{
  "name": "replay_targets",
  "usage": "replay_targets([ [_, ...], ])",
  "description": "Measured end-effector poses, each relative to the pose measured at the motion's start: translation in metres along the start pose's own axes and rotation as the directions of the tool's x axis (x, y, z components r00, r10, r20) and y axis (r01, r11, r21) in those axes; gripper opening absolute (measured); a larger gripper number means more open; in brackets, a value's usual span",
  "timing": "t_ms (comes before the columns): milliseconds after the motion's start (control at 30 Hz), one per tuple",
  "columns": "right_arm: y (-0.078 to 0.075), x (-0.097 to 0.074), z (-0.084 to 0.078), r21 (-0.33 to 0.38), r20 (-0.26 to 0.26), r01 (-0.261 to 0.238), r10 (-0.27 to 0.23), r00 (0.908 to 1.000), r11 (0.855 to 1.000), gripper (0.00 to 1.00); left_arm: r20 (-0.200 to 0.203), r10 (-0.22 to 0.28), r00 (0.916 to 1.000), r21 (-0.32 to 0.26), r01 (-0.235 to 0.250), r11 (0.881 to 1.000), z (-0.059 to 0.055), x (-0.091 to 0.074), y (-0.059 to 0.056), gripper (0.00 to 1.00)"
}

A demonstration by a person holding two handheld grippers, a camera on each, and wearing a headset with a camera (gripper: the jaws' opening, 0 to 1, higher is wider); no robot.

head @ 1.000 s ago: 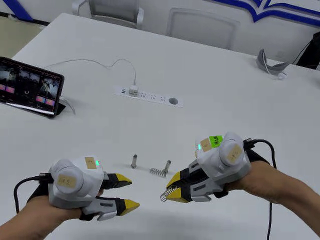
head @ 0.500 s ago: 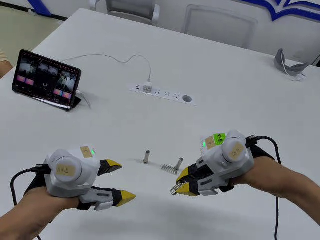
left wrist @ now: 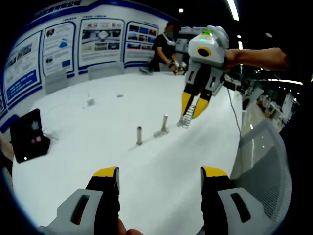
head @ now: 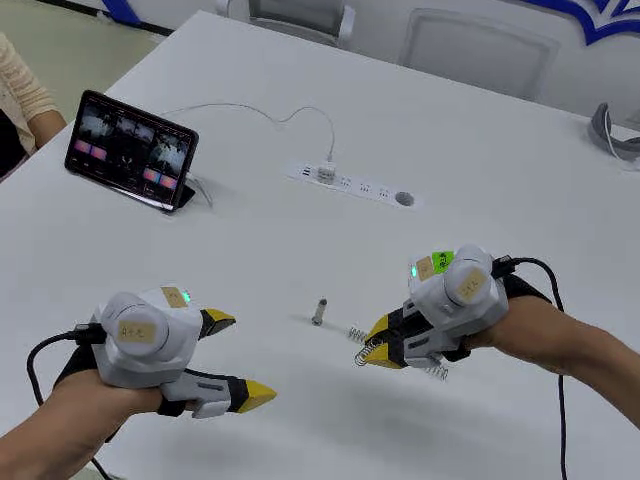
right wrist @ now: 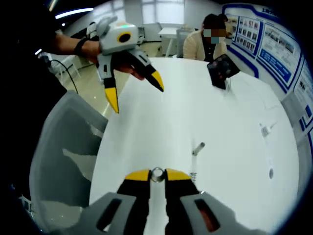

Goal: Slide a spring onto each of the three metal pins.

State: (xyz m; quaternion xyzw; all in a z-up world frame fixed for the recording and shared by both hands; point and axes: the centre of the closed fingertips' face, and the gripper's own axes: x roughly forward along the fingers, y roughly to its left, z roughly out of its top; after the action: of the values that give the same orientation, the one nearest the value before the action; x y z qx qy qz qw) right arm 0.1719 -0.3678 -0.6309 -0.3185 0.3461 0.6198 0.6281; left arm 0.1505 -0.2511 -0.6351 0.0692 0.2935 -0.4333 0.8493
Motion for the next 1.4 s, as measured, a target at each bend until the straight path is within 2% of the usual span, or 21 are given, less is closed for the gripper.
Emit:
replay_targets([
  [367,-0.027,0.008,0.004,-0.008,-0.017,0.014,-0.014,0.9998,1.000,0.12,-0.010,0.026,0.9996,-0.028,-0.026,0.999,-0.009,-0.005,0.006,0.72],
  [1133,-0.080,0.029,0.027,-0.058,-0.023,0.035,-0.037,0.9991,0.998,0.12,-0.019,0.037,0.9991,-0.079,-0.038,0.996,-0.021,-0.008,0.006,0.72],
  [1400,-0.089,0.036,0.034,-0.067,-0.024,0.026,-0.028,0.9993,0.997,0.12,-0.026,0.039,0.9989,-0.094,-0.041,0.995,-0.026,-0.010,0.005,0.72],
])
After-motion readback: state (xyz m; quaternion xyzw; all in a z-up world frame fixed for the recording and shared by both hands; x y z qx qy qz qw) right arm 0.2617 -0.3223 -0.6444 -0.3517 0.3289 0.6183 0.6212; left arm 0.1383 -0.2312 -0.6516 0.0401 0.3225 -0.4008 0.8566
